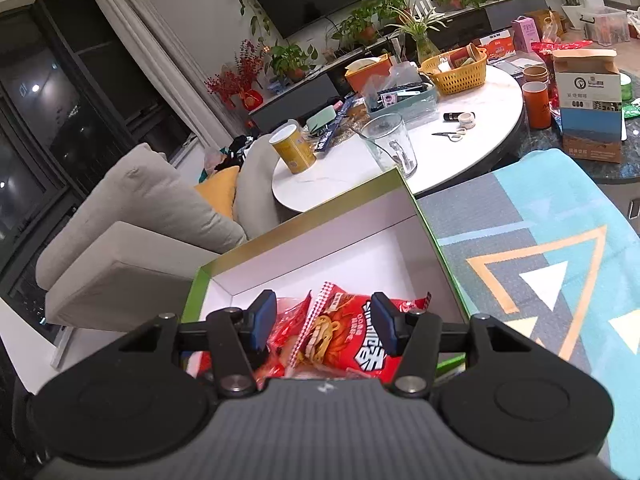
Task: Organize snacks
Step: 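Carry the cartoon bag with the right tool and drop it into the box, then grasp the red-and-yellow striped snack bag with the right tool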
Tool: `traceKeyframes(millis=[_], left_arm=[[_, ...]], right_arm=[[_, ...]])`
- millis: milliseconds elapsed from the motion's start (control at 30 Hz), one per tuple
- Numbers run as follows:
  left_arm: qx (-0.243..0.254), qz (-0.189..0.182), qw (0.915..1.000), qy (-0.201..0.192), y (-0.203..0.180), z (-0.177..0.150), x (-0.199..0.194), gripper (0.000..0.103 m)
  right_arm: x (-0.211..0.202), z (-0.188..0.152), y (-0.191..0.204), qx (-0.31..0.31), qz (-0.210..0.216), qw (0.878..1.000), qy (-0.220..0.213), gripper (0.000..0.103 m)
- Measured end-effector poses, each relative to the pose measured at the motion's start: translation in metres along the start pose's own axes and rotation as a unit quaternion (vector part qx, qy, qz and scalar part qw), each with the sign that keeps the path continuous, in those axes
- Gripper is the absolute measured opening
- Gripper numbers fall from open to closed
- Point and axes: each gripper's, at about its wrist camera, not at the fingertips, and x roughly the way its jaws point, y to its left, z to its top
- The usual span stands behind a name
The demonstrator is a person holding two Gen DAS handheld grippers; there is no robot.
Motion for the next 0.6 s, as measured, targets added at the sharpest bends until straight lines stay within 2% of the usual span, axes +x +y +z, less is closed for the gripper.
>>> traceKeyframes(millis=[133, 300, 600], left_arm=[[-0.011, 0.015, 0.9998, -0.009, 0.014, -0.005, -0.019, 0.055], [-0.036, 0.032, 0.9988, 0.004, 0.030, -0.021, -0.038, 0.055], [-0.070, 0.026, 0.9969, 0.025, 0.044, -0.053, -0.061, 0.055]], right_arm=[[-0.013, -0.004, 0.010, -0.010, 0.008, 1.000, -0.003, 0.038], [-0.025, -0.016, 0.028, -0.031, 0.020, 0.999, 0.001, 0.038], [-0.036, -0.033, 0.035, -0.046, 0.006, 0.999, 0.010, 0.038]])
